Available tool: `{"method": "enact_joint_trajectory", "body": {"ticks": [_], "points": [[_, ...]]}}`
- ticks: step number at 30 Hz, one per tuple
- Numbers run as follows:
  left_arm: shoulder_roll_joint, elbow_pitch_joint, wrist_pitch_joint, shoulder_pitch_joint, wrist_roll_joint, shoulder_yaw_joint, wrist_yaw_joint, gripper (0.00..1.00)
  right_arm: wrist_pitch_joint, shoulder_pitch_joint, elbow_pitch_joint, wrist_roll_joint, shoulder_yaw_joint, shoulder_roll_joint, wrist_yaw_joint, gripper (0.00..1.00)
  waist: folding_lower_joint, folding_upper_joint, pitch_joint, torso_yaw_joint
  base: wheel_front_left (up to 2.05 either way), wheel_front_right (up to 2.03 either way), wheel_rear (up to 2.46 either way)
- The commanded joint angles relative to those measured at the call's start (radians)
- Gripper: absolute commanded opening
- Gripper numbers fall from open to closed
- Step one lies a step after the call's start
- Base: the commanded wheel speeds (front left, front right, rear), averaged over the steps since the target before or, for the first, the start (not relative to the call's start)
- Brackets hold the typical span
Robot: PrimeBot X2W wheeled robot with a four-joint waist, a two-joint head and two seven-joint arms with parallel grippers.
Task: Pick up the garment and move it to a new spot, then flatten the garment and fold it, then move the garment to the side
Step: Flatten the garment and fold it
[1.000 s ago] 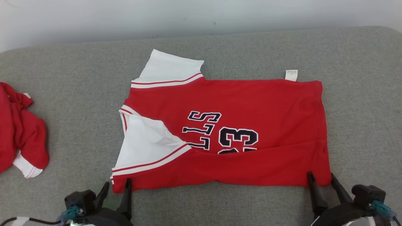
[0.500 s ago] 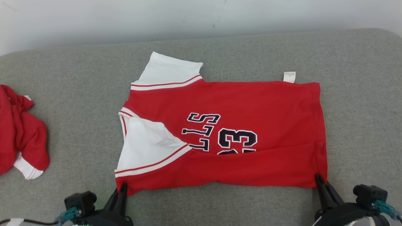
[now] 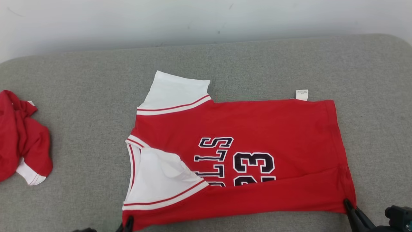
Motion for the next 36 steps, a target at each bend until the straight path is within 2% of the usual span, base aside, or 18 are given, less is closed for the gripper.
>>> {"method": "enact_joint_trajectory", "body": {"ticks": [1,4,5,6,7,8,9,10,19,24,30,36], "points": [[0.004,-0.013,0.007,0.024,0.003,0.001,0.009,0.00,0.003,0.014,-0.005,-0.004,-0.011,-0.003,-0.001,0.00,0.0000,0.0000,0.003,0.001,0.00,0.00,0.00],[0.002,-0.047,0.025,0.058,-0.002,-0.011,0.024,0.00,0.020,0.025,-0.011,0.001,-0.016,0.009,-0.001,0.00,0.0000,0.0000,0.008,0.006,0.00,0.00,0.00],[0.001,-0.051,0.031,0.063,-0.005,-0.015,0.026,0.00,0.028,0.029,-0.009,0.007,-0.016,0.012,-0.001,0.33,0.0000,0.0000,0.010,0.008,0.00,0.00,0.00],[0.000,-0.050,0.036,0.067,-0.007,-0.019,0.026,0.00,0.030,0.031,-0.009,0.009,-0.020,0.015,-0.001,0.55,0.0000,0.0000,0.012,0.010,0.00,0.00,0.00],[0.001,-0.047,0.041,0.067,-0.005,-0.022,0.028,0.00,0.027,0.030,-0.012,0.010,-0.026,0.018,-0.001,1.00,0.0000,0.0000,0.013,0.011,0.00,0.00,0.00],[0.001,-0.044,0.042,0.065,-0.002,-0.023,0.029,0.23,0.026,0.031,-0.015,0.010,-0.031,0.022,-0.001,1.00,0.0000,0.0000,0.015,0.011,0.00,0.00,0.00],[0.002,-0.041,0.040,0.059,0.005,-0.023,0.034,0.68,0.022,0.032,-0.019,0.009,-0.037,0.027,-0.001,1.00,0.0000,0.0000,0.016,0.011,0.00,0.00,0.00],[0.003,-0.039,0.034,0.053,0.010,-0.022,0.036,1.00,0.018,0.033,-0.026,0.010,-0.043,0.031,-0.001,1.00,0.0000,0.0000,0.018,0.010,0.00,0.00,0.00],[0.023,-0.068,-0.052,-0.032,0.082,0.013,0.056,1.00,-0.027,0.005,-0.121,0.040,-0.127,0.071,-0.001,1.00,0.0000,0.0000,0.025,-0.018,0.00,0.00,0.00],[0.039,-0.096,-0.107,-0.146,0.143,0.035,0.068,1.00,-0.045,-0.065,-0.136,0.063,-0.192,0.086,-0.001,1.00,0.0000,0.0000,0.041,-0.034,0.00,0.00,0.00],[0.050,-0.048,-0.110,-0.357,0.173,0.036,0.033,1.00,-0.038,-0.232,-0.086,0.083,-0.215,0.069,-0.001,1.00,0.0000,0.0000,0.093,-0.052,0.00,0.00,0.00],[0.067,0.106,-0.004,-0.619,0.130,0.013,-0.063,1.00,-0.019,-0.435,0.014,0.106,-0.171,0.014,-0.001,1.00,0.0000,0.0000,0.152,-0.066,0.00,0.00,0.00]]}}
